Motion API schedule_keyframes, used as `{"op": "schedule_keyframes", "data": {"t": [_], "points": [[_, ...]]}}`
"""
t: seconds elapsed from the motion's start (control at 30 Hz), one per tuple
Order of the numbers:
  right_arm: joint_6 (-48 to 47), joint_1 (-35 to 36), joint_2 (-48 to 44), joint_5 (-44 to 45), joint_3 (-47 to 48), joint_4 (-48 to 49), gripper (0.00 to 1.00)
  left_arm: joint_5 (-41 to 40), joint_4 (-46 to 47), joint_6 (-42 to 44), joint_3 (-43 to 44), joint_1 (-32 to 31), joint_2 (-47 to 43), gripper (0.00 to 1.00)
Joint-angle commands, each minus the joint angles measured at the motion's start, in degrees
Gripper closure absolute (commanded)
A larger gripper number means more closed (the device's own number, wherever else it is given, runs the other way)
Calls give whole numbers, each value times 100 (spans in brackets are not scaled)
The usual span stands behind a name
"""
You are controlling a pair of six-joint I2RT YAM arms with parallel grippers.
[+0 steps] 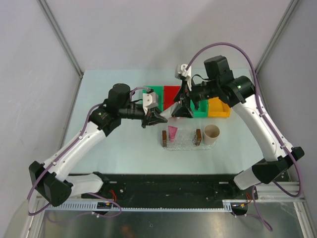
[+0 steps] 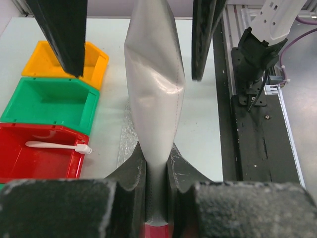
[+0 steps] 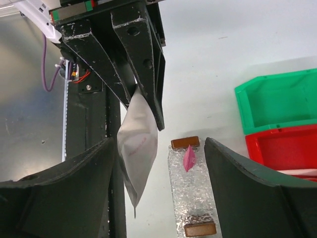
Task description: Prepare toiletry sets of a toothbrush and toothpaste on the tray
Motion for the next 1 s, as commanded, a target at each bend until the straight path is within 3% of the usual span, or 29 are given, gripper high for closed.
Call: {"op": "schedule_keyframes", "data": {"t": [0.0,0.17,0.43,0.5,0.6,0.63,0.8,0.97], "points": [[-24,110,99,-174,-57,159,26,289,252,-229,342,33,20,100],[81,128,125,-148,-74,265,43,315,252,-229,307,25,38,100],[186,119,82,-113,-118,370,86,298,252,-220,254,33,99,98],[256,128,47,-69,-162,458,94,280,252,-220,263,33,125,89],[336,119,-6,36,-206,528,97,245,252,-220,263,25,143,65],[353,119,-24,89,-206,520,98,210,252,-229,263,25,143,48],[441,119,-138,808,-197,502,100,-132,252,-167,272,33,99,12],[441,119,-244,1572,-162,301,100,-597,252,-54,281,69,3,2]]}}
